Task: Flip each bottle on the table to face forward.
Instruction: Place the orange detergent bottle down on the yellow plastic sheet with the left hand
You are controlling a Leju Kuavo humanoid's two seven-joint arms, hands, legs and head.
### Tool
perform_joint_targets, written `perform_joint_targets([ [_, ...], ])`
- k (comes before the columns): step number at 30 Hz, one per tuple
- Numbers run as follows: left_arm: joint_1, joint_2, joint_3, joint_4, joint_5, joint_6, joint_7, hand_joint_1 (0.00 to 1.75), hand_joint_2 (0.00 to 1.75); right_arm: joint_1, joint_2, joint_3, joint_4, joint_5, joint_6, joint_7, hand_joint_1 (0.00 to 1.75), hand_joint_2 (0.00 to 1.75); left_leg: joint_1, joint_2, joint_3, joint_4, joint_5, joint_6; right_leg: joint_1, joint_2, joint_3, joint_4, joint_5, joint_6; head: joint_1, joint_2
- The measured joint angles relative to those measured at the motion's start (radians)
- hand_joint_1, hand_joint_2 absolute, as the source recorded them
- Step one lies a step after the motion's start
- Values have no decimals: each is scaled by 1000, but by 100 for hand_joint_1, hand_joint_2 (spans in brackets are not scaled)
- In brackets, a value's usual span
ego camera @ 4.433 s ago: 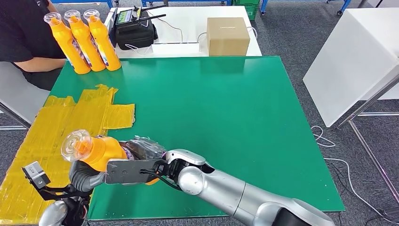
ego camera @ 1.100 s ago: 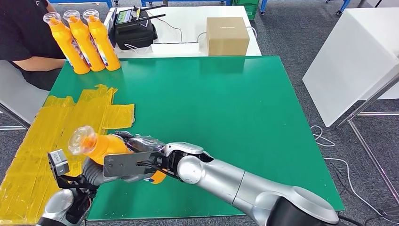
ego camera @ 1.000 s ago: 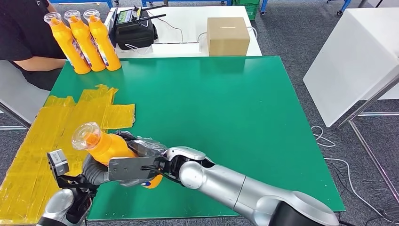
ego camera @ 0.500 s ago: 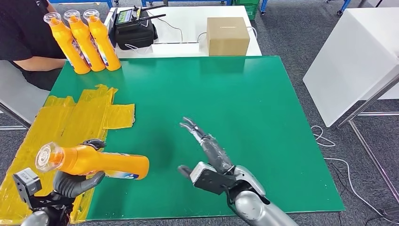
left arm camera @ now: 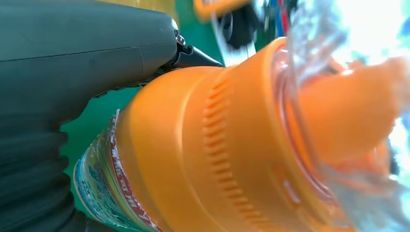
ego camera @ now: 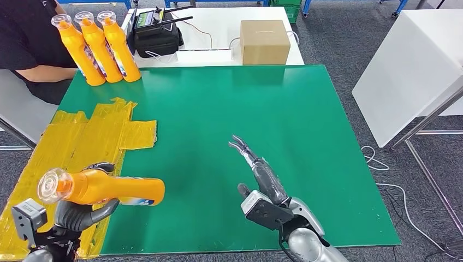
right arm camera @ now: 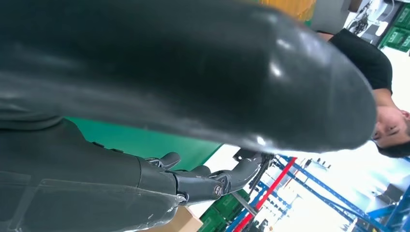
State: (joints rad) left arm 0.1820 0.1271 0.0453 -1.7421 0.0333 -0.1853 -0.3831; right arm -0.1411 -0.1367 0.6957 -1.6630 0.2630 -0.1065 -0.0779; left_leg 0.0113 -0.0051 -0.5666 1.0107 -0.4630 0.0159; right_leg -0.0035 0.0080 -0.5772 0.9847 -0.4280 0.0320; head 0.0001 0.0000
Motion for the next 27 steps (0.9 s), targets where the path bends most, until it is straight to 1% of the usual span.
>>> perform_joint_targets([
  [2,-7,-1,0,-11,-108,99,-4,175,175,24,-7,-15,-25,10,-16,-6,0,0,0,0,0,0,0,0,0,0,0,0,0,0,0,0],
  [4,-18,-1,0,-20,-167,157,-2,175,175,45,-14,-29,-48,17,-26,-12,0,0,0,0,0,0,0,0,0,0,0,0,0,0,0,0],
  [6,-26,-1,-1,-27,-181,173,-1,175,175,58,-19,-39,-65,20,-28,-15,0,0,0,0,0,0,0,0,0,0,0,0,0,0,0,0],
  [13,-31,-2,-2,-36,-187,180,0,175,175,76,-25,-52,-90,21,-29,-16,0,0,0,1,0,0,0,0,0,0,0,0,0,0,0,0],
  [14,-31,-2,-2,-36,-198,190,-1,175,175,77,-26,-53,-92,22,-29,-16,0,0,0,1,0,0,0,0,0,0,0,0,0,0,0,0],
  [15,-31,-3,-2,-36,-230,219,-3,175,175,79,-26,-56,-95,23,-31,-17,0,0,0,1,0,0,0,0,0,0,0,0,0,0,0,0],
  [16,-33,-3,-3,-37,-289,274,-4,175,175,84,-27,-59,-99,25,-34,-20,0,0,0,1,0,0,0,0,0,0,0,0,0,0,0,0],
  [18,-42,-4,-5,-41,-503,455,16,175,175,102,-30,-73,-114,29,-43,-30,0,0,0,0,0,0,0,0,0,0,0,0,0,0,0,0],
  [20,-59,-4,-9,-44,-767,630,74,175,175,127,-37,-92,-137,25,-45,-45,0,0,0,-1,0,0,0,0,0,-1,0,0,0,0,0,0],
  [21,-70,-2,-14,-43,-881,684,111,175,175,137,-40,-101,-146,20,-42,-52,0,0,0,-1,0,0,0,0,0,-1,0,0,0,0,0,0],
  [22,-81,1,-20,-40,-979,719,148,175,175,145,-43,-109,-153,15,-39,-56,0,0,0,-1,0,0,0,0,0,-1,1,0,0,0,0,0],
  [24,-105,12,-37,-21,-1119,750,216,175,175,152,-48,-121,-161,7,-28,-59,0,0,0,0,0,0,0,0,-1,-1,1,0,0,0,0,0],
  [27,-139,36,-71,39,-1249,755,292,175,175,152,-50,-127,-163,-5,-14,-59,0,0,-1,0,1,0,0,0,-1,-1,1,0,0,0,0,0],
])
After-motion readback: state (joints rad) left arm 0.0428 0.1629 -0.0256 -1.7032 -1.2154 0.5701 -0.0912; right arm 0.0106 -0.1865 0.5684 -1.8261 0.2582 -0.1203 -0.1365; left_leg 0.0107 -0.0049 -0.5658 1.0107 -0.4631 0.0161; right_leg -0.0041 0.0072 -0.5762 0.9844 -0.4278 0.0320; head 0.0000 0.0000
